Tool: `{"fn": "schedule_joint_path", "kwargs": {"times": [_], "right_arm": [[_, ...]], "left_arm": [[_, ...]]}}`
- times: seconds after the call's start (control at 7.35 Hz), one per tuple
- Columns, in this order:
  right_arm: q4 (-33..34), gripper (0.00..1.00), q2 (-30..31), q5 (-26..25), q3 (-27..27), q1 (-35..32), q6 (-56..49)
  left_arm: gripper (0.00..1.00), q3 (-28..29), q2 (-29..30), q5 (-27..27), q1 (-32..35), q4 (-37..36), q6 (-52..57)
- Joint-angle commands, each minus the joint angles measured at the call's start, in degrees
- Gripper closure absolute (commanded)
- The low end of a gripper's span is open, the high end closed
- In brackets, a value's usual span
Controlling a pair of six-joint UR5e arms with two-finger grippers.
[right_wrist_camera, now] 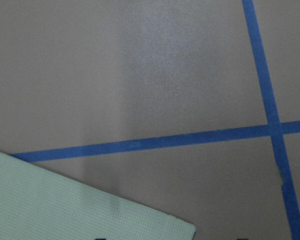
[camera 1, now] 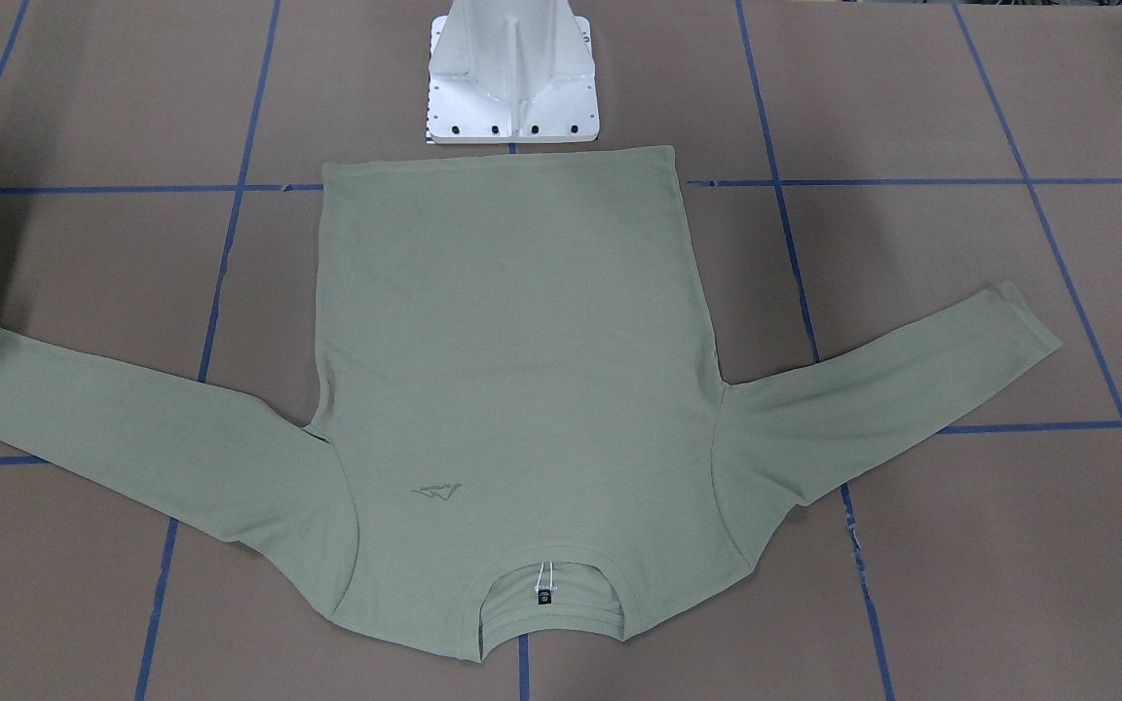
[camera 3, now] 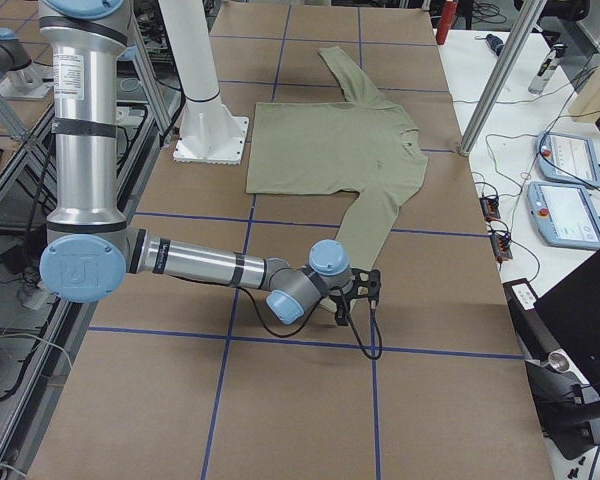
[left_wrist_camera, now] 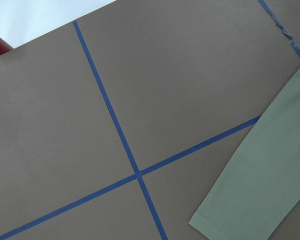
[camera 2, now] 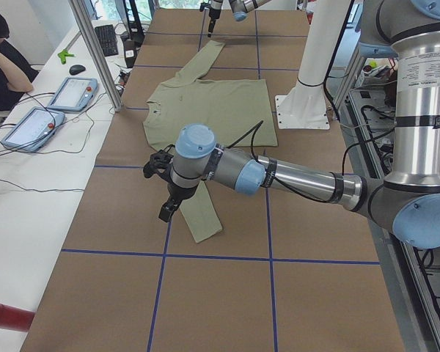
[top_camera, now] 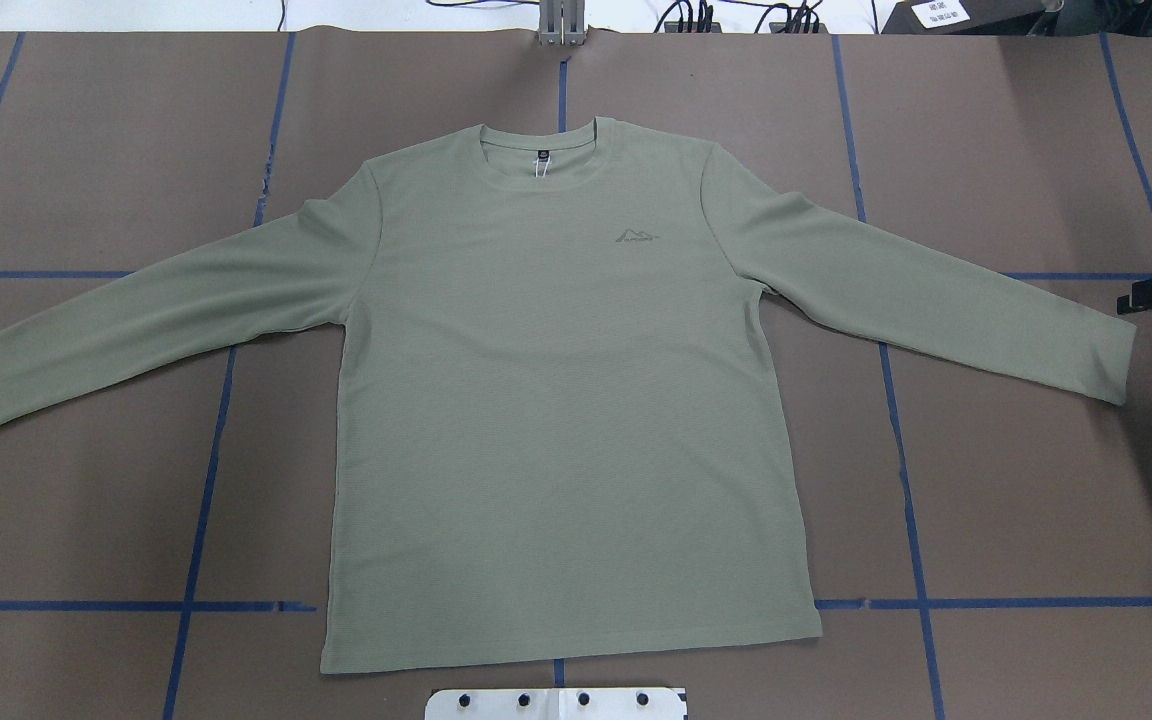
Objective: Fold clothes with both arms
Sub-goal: 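Move the right gripper down to the cuff of the sleeve nearest it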
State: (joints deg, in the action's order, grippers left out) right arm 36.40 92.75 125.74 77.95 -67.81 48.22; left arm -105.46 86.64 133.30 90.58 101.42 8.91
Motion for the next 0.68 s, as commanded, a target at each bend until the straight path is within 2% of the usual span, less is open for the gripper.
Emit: {"fn": "schedule_joint_path", "kwargs": {"times": [0.0, 0.27, 0.54], "right_arm": [[-0.37, 0.14, -1.77, -1.11, -2.44, 2.15, 0.04], [-0.46, 0.15, -2.48, -1.82, -3.16, 2.59, 0.03], [-0.46, 0.23, -2.4, -1.9, -4.2, 2.77, 0.03]], "left_arm": [[0.0, -0.01, -0.07, 0.03, 0.03, 0.0, -0.03], [0.0, -0.01, -0.33, 0.03, 0.03, 0.0, -0.03], [0.0, 0.08, -0.33, 0.03, 0.03, 0.0, -0.03]]}}
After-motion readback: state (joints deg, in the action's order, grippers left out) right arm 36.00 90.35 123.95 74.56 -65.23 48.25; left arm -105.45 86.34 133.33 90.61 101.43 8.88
